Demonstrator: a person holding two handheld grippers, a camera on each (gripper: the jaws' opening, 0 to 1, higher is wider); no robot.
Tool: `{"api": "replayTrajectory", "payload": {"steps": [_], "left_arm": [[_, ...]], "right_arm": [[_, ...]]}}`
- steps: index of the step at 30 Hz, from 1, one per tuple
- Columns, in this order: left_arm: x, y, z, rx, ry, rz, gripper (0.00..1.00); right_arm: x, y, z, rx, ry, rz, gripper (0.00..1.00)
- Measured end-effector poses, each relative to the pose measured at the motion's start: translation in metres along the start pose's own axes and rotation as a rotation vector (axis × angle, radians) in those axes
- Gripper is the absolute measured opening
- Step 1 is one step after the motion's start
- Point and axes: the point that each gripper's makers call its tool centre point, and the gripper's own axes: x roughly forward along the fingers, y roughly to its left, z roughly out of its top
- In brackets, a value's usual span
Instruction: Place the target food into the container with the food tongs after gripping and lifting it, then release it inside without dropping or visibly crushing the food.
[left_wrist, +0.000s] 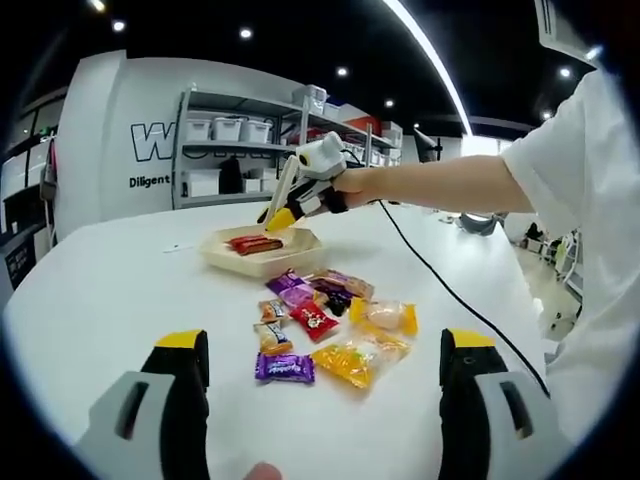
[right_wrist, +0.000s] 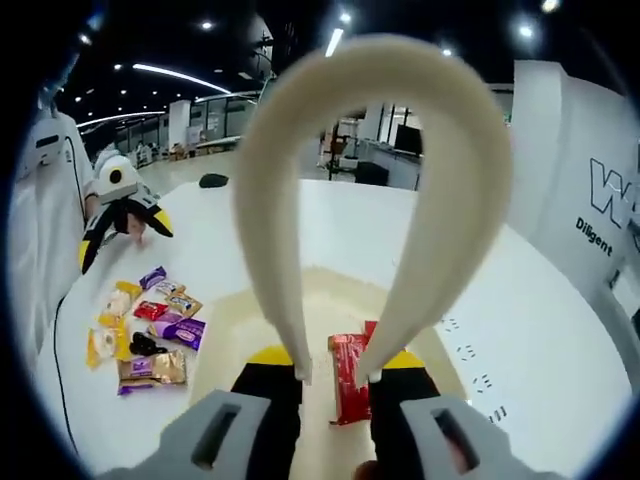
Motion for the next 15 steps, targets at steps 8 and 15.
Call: {"api": "replayTrajectory", "payload": {"steps": [8, 15], "left_arm": [[-0.001, -0.005, 0.001, 0.004, -0.004, -0.006, 0.94], [-0.001, -0.007, 0.002, 0.006, -0.006, -0.007, 0.94]], "right_arm": [[-0.012, 0.015, 0.004, 0.028, -0.023, -0.026, 0.20], [-0.022, 0.029, 0.013, 0.055, -0.046, -0.053, 0.19]]}}
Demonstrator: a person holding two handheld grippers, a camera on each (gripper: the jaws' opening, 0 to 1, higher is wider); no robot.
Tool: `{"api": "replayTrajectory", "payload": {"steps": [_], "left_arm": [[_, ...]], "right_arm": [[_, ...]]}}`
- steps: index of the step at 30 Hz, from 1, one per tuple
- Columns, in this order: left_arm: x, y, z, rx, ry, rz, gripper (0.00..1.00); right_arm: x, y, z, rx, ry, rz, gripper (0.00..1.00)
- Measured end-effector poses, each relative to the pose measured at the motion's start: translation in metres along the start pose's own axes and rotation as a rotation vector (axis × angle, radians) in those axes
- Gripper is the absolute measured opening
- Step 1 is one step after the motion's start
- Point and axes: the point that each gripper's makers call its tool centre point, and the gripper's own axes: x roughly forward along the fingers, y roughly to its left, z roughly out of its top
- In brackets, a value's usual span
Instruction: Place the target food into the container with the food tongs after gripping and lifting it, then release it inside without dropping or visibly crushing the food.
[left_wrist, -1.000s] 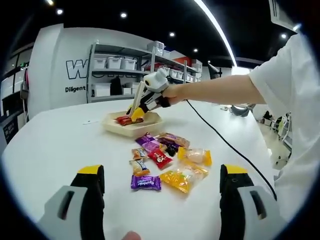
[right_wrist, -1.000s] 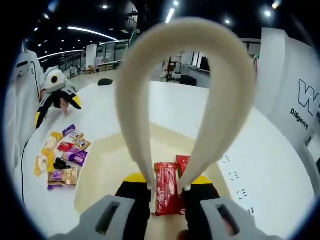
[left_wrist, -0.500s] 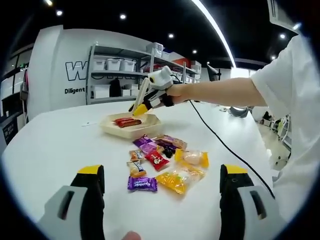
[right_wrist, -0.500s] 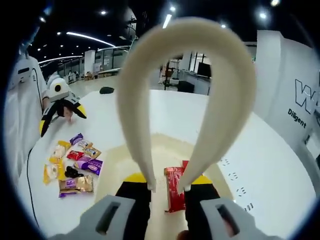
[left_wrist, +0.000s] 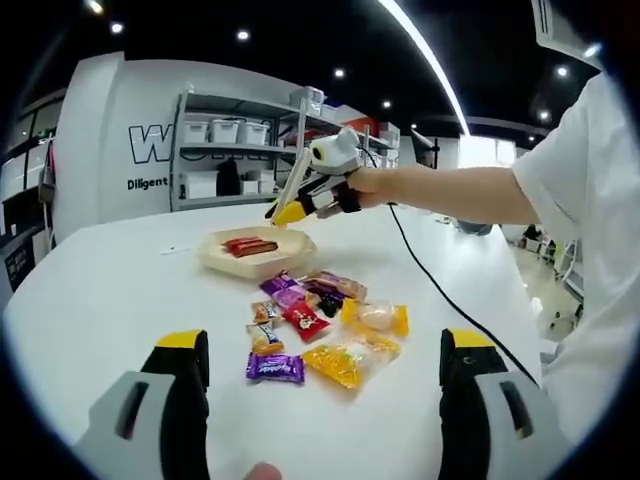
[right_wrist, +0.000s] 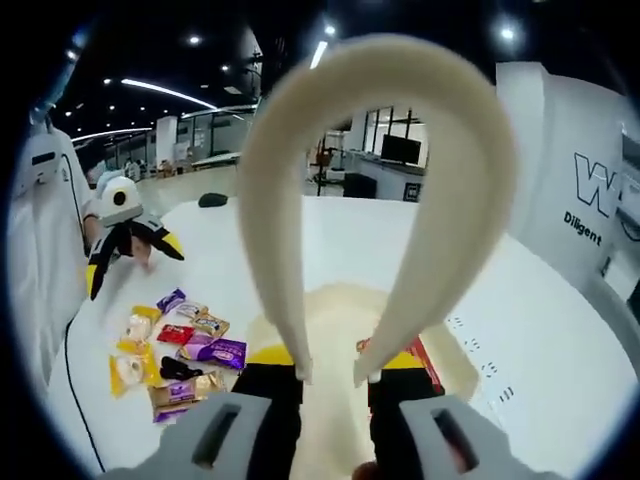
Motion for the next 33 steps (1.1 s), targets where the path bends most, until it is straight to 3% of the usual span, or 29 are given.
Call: {"api": "replayTrajectory", "payload": {"steps": [8, 23, 33], "left_arm": [[0.001, -0.004, 0.000, 0.004, 0.002, -0.007, 0.93], [0.004, -0.010, -0.002, 0.005, 0.006, -0.022, 0.93], [0.005, -0.012, -0.003, 0.000, 0.008, -0.026, 0.93]], "right_arm": [[-0.011, 0.026, 0.000, 0.011, -0.004, -0.035, 0.19], [-0.027, 0.051, 0.000, 0.085, -0.006, -0.138, 0.19], [-0.028, 0.078, -0.011, 0.154, 0.011, -0.173, 0.19]]}}
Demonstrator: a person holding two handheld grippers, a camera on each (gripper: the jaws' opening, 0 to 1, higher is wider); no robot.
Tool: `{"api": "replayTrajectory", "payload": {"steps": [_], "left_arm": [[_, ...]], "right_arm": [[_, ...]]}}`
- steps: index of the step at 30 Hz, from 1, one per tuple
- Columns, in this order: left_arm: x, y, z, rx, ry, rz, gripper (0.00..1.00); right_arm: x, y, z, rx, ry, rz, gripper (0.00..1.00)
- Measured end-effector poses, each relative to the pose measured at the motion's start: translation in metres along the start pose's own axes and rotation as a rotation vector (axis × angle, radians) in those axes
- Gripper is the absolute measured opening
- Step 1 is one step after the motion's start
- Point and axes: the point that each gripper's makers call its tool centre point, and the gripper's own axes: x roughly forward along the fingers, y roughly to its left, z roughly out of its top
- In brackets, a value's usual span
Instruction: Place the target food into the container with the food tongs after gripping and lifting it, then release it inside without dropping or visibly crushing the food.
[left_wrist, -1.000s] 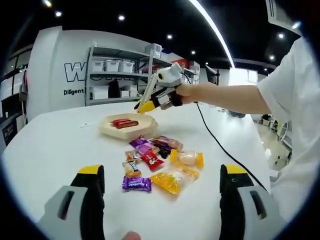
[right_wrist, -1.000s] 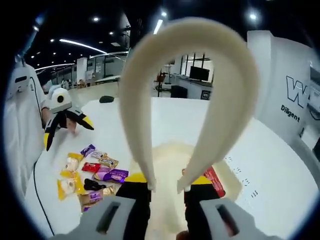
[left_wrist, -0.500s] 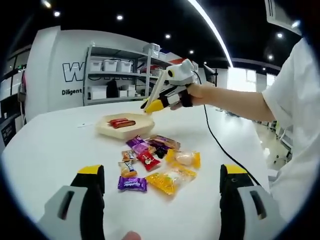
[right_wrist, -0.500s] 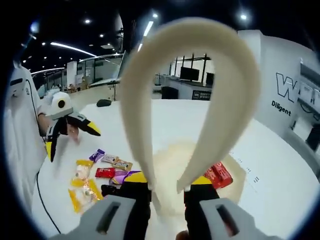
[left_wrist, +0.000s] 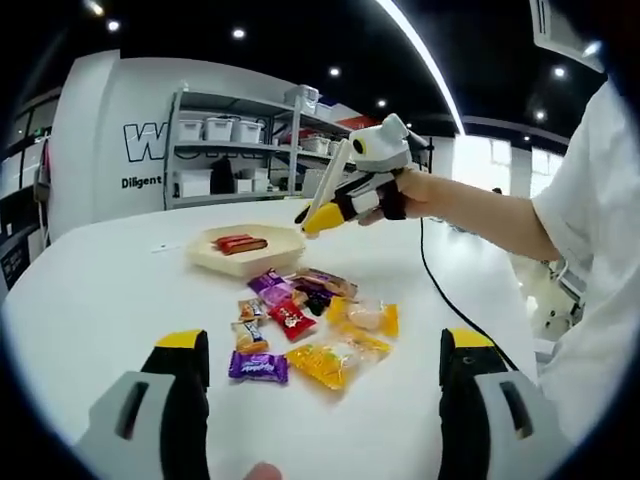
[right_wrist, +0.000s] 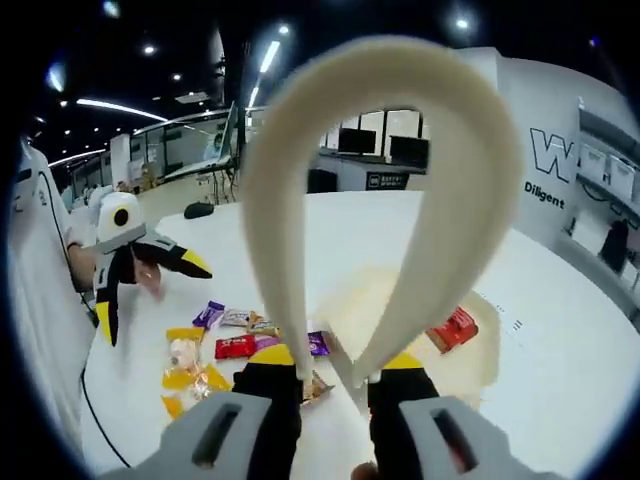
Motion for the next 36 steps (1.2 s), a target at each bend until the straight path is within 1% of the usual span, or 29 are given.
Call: {"api": "replayTrajectory", "payload": {"steps": [3, 8, 11, 14, 19, 25, 28, 31, 36], "left_arm": [[0.001, -0.001, -0.001, -0.001, 0.001, -0.002, 0.93], [0.001, -0.001, -0.001, -0.006, 0.000, -0.003, 0.93], [0.001, -0.001, -0.002, -0.008, -0.001, -0.002, 0.93], [0.001, -0.002, -0.002, -0.011, -0.003, -0.003, 0.93], [0.002, -0.003, -0.003, -0.013, -0.001, -0.007, 0.93], [0.002, -0.003, -0.002, -0.016, -0.003, -0.007, 0.93], [0.002, -0.004, -0.003, -0.016, -0.002, -0.009, 0.93], [0.002, -0.003, -0.003, -0.018, -0.004, -0.009, 0.93], [0.002, -0.003, -0.002, -0.019, -0.006, -0.009, 0.93]], "right_arm": [[-0.001, 0.007, -0.003, 0.012, -0.002, -0.005, 0.19], [-0.001, 0.016, -0.011, 0.067, -0.003, -0.023, 0.19], [-0.002, 0.022, -0.012, 0.076, -0.014, -0.025, 0.19], [-0.001, 0.022, -0.018, 0.081, 0.000, -0.039, 0.20], [-0.002, 0.027, -0.023, 0.098, 0.002, -0.061, 0.20], [-0.002, 0.031, -0.026, 0.144, -0.001, -0.082, 0.20], [0.000, 0.032, -0.031, 0.125, 0.017, -0.113, 0.20], [0.002, 0.036, -0.033, 0.139, 0.004, -0.111, 0.20], [0.003, 0.038, -0.036, 0.145, 0.008, -0.132, 0.20]]}}
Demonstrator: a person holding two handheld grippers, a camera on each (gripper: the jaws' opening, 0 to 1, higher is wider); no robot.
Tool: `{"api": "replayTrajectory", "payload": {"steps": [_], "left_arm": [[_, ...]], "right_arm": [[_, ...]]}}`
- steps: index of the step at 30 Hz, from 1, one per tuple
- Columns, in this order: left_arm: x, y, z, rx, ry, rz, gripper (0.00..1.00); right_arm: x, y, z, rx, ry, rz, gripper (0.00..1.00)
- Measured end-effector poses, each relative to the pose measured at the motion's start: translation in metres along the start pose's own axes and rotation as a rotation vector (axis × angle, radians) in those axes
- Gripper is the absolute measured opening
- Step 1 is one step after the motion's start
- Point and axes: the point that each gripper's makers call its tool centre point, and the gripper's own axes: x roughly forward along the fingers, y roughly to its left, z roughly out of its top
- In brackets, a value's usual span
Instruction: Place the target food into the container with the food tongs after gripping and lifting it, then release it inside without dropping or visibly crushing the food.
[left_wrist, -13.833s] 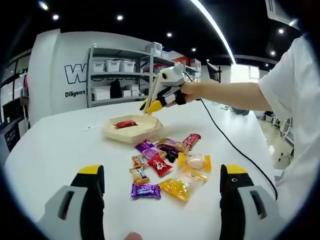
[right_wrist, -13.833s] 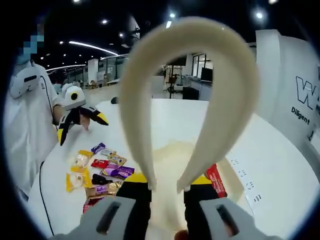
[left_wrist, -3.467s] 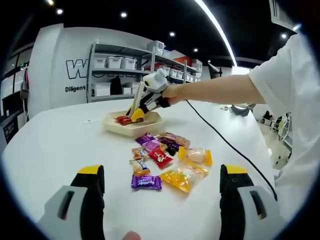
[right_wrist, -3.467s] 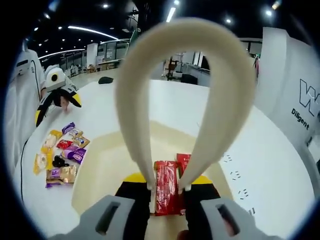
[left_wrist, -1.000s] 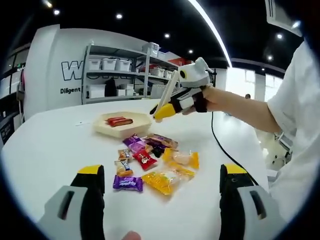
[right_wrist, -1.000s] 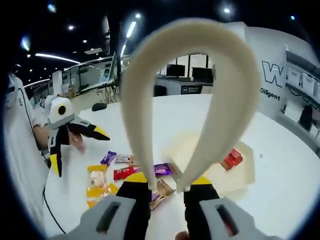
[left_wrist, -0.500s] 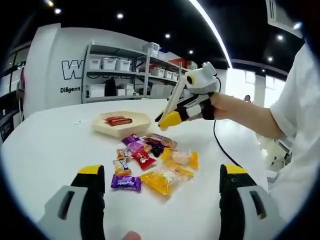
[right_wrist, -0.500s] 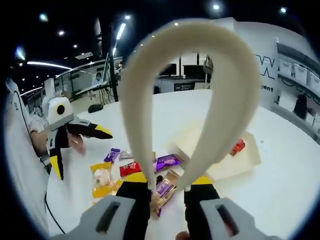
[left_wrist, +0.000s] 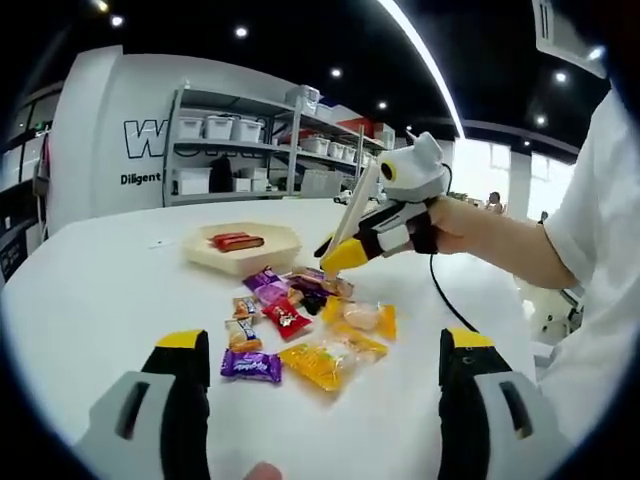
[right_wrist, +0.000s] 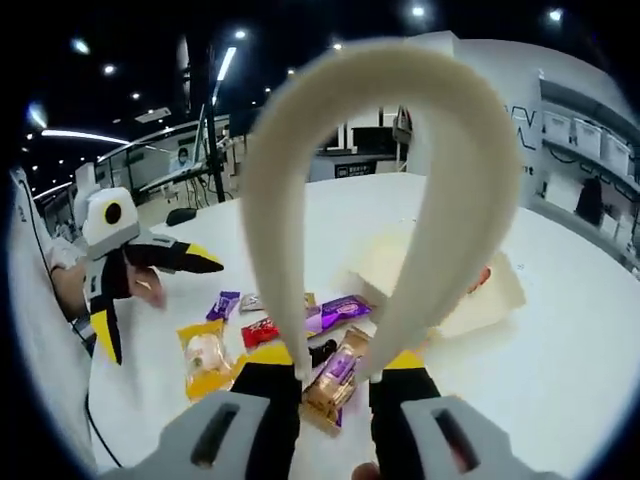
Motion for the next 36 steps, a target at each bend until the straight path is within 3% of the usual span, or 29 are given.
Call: {"api": "replayTrajectory", "payload": {"steps": [15, 26, 36], "left_arm": [[0.001, 0.001, 0.000, -0.002, -0.003, -0.001, 0.93], [0.001, 0.002, 0.001, -0.003, -0.005, -0.003, 0.93], [0.001, 0.002, 0.001, -0.002, -0.003, -0.002, 0.93]], "right_arm": [[0.002, 0.001, -0.003, 0.013, 0.002, -0.062, 0.20], [0.003, 0.015, 0.004, 0.018, -0.014, -0.053, 0.20], [0.004, 0.008, -0.004, 0.000, 0.007, -0.080, 0.21]]}}
